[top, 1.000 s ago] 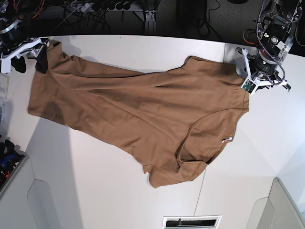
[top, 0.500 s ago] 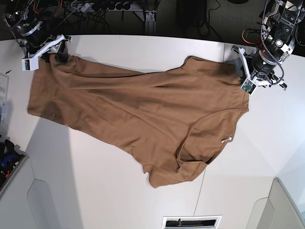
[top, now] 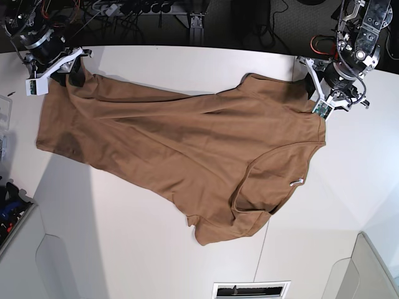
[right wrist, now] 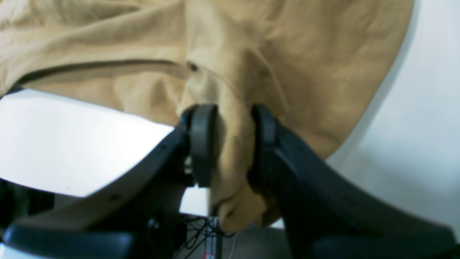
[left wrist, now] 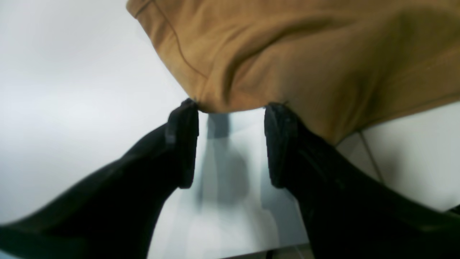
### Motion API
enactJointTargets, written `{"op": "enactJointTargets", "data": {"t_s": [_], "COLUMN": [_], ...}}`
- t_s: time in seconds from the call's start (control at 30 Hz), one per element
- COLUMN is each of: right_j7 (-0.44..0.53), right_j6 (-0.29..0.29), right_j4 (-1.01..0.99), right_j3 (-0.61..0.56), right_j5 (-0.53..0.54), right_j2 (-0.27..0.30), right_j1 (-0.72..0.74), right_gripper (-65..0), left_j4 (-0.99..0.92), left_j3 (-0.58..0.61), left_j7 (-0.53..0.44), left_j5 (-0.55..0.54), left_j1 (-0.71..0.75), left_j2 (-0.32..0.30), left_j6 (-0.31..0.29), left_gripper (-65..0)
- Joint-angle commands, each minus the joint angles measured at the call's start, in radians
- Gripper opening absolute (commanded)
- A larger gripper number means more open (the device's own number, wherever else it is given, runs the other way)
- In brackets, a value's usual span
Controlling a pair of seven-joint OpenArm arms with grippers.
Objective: Layout the t-shirt on the table in an organized manner, then fold the t-shirt properly
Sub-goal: 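Hold the shirt with both grippers and spread it flat, then regrasp the shirt edge with the left gripper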
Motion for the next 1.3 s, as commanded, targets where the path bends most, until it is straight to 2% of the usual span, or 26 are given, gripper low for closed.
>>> {"op": "enactJointTargets", "data": {"t_s": [0.0, 0.1, 0.13, 0.27, 0.3, 0.4, 0.47, 0.53, 0.6, 0.67, 0.8, 0.97, 1.1, 1.27], "right_j7": [0.022, 0.022, 0.022, 0.023, 0.023, 0.023, 0.022, 0.022, 0.021, 0.016, -0.002, -0.014, -0.045, -0.072], "right_j6": [0.004, 0.004, 0.004, 0.004, 0.004, 0.004, 0.004, 0.004, 0.004, 0.004, 0.004, 0.005, 0.018, 0.024], "right_j4": [0.018, 0.018, 0.018, 0.021, 0.024, 0.044, 0.074, 0.107, 0.132, 0.151, 0.169, 0.183, 0.214, 0.237], "right_j3": [0.006, 0.006, 0.006, 0.006, 0.006, 0.006, 0.006, 0.006, 0.006, 0.006, 0.012, 0.068, 0.130, 0.167], "right_j5": [0.015, 0.016, 0.016, 0.017, 0.016, 0.017, 0.016, 0.016, 0.015, 0.015, 0.016, 0.038, 0.112, 0.145], "right_j2": [0.011, 0.011, 0.011, 0.011, 0.011, 0.011, 0.011, 0.011, 0.011, 0.011, 0.011, 0.011, 0.011, 0.011], "right_j1": [0.000, 0.000, 0.000, 0.000, 0.000, 0.000, 0.000, 0.000, 0.000, 0.000, 0.000, 0.000, 0.000, 0.000], "right_gripper": [-48.6, -49.0, -50.2, -56.9, -56.9, -56.9, -57.7, -64.4, -65.0, -65.0, -65.0, -65.0, -65.0, -65.0], "left_j4": [0.013, 0.013, 0.013, 0.013, 0.013, 0.013, 0.013, 0.013, 0.013, 0.013, 0.016, 0.018, 0.024, 0.041], "left_j3": [-0.008, -0.008, -0.008, -0.008, -0.008, -0.008, -0.008, -0.009, -0.009, -0.010, -0.053, -0.205, -0.335, -0.443], "left_j7": [-0.018, -0.032, -0.048, -0.112, -0.119, -0.130, -0.130, -0.134, -0.137, -0.153, -0.188, -0.197, -0.165, -0.097], "left_j5": [-0.005, -0.006, -0.003, 0.050, 0.060, 0.091, 0.104, 0.114, 0.101, 0.061, -0.029, -0.186, -0.326, -0.490], "left_j1": [-0.005, -0.005, -0.005, -0.005, -0.005, -0.005, -0.005, -0.005, -0.005, -0.005, -0.005, -0.005, -0.002, -0.001], "left_j2": [-0.002, 0.023, 0.028, 0.036, 0.036, 0.035, 0.035, 0.032, 0.033, 0.033, 0.034, 0.062, 0.076, 0.089], "left_j6": [-0.011, -0.055, -0.061, -0.064, -0.064, -0.057, -0.016, 0.019, 0.016, -0.008, -0.015, -0.144, -0.311, -0.405], "left_gripper": [-32.8, -33.5, -35.8, -61.7, -65.0, -65.0, -65.0, -65.0, -65.0, -65.0, -65.0, -65.0, -65.0, -65.0]}}
